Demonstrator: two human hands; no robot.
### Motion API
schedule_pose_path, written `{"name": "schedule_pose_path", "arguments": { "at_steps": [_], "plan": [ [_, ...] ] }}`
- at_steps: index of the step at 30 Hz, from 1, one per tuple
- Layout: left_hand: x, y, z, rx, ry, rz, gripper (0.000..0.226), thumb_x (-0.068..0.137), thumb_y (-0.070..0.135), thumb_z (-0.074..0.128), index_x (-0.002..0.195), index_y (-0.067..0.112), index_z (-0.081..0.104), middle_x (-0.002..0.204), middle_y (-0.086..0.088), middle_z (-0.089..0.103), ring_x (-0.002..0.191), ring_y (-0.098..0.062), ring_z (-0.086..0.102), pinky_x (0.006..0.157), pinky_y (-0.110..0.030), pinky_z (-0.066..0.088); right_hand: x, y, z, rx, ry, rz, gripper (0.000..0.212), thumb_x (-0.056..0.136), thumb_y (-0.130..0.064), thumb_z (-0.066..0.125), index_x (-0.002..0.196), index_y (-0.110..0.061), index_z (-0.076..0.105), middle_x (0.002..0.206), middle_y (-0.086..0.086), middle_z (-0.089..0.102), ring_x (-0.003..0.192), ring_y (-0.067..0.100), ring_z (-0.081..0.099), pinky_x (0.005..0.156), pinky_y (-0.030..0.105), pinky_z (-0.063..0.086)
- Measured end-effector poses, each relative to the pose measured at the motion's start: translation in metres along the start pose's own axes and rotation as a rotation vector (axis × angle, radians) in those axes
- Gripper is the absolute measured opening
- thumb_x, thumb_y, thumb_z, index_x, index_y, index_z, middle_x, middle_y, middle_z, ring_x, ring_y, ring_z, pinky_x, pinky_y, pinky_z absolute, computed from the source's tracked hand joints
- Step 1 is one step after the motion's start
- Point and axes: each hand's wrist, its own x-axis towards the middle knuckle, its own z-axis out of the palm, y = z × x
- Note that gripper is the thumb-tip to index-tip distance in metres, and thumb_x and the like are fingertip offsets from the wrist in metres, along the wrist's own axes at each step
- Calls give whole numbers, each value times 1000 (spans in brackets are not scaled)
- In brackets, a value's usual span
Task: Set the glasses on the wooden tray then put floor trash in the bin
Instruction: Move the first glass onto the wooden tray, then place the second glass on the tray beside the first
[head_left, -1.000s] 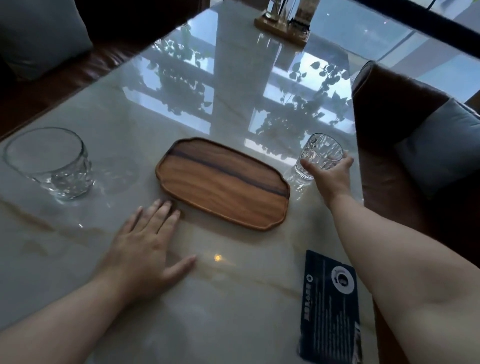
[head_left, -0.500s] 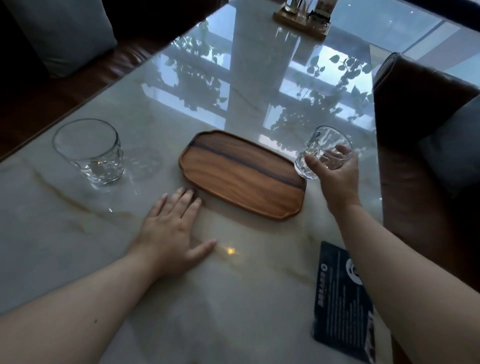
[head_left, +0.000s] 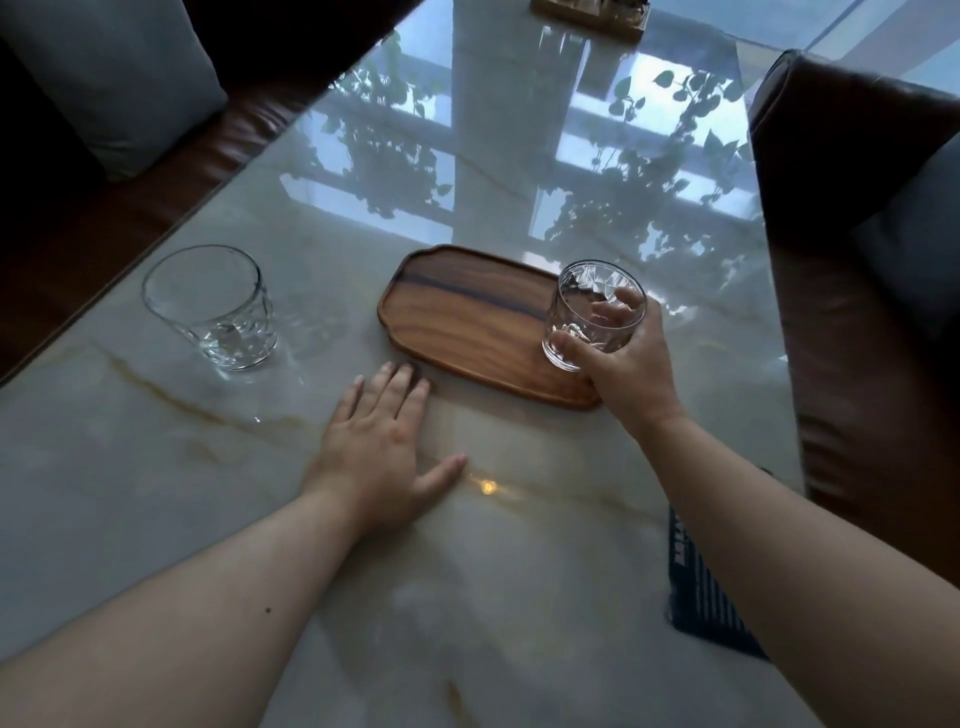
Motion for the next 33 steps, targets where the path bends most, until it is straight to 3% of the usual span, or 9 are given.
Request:
{"name": "schedule_pose_path", "arguments": {
  "at_steps": [2,6,10,12,16,21,25,30,33],
  "plan": [
    [0,-1,2,10,9,2,94,73,75,26,142,12,30,153,-12,29,143,-25,16,117,-43,9,-2,-1,0,-15,5,-9,70,63,-16,89,114,-27,42,121,15,56,87,3,67,75,20,54],
    [0,-3,5,23,19,7,94,74,76,26,143,13,29,154,-11,27,143,-24,14,117,-43,8,-11,-10,-1,-28,-13,40,78,63,-25,89,122,-20,39,124,4,56,106,16,64,92,43,53],
    [1,-4,7,28,21,12,94,74,76,27,143,13,28,154,-11,27,143,-24,13,117,-42,6,-48,-21,-8,-97,72,-23,83,71,-29,83,134,-15,32,127,-16,45,114,-16,46,95,10,39],
    [1,-4,5,26,12,9,93,74,76,28,143,13,27,155,-11,25,143,-23,12,117,-41,5,-77,-25,-10,-209,66,-68,79,73,-33,79,135,-15,34,128,-18,46,119,-14,42,97,8,32],
    [0,-5,-7,-49,-59,31,87,79,68,40,144,13,25,156,-12,20,144,-23,9,117,-40,2,-125,-28,-1,-413,-58,-129,74,76,-30,77,137,-13,39,140,6,46,129,12,40,108,24,29],
    [-29,-22,-31,-64,-106,160,69,85,47,51,140,9,35,151,-14,33,141,-26,22,116,-41,15,-149,-20,17,-795,-348,-127,73,85,-53,56,146,-26,27,156,1,27,143,14,20,119,41,9],
    [-71,-54,-58,-121,2,221,46,82,41,55,117,11,58,127,-12,57,124,-29,47,104,-39,38,-152,-11,28,-1002,-374,-129,70,85,-66,36,145,-29,29,159,2,21,146,15,10,118,47,2],
    [-89,-94,-78,-406,195,-192,34,78,39,67,99,14,57,102,-5,59,99,-23,56,87,-43,48,-150,-7,29,-1084,-361,-147,74,80,-69,24,141,-29,35,157,4,27,145,19,17,116,50,7],
    [-74,-108,-89,-633,282,-546,75,63,47,78,119,12,42,120,-11,50,111,-21,49,92,-49,48,-150,-8,30,-1113,-355,-139,74,80,-70,25,139,-28,39,155,5,31,143,20,22,114,50,10]
  ]
}}
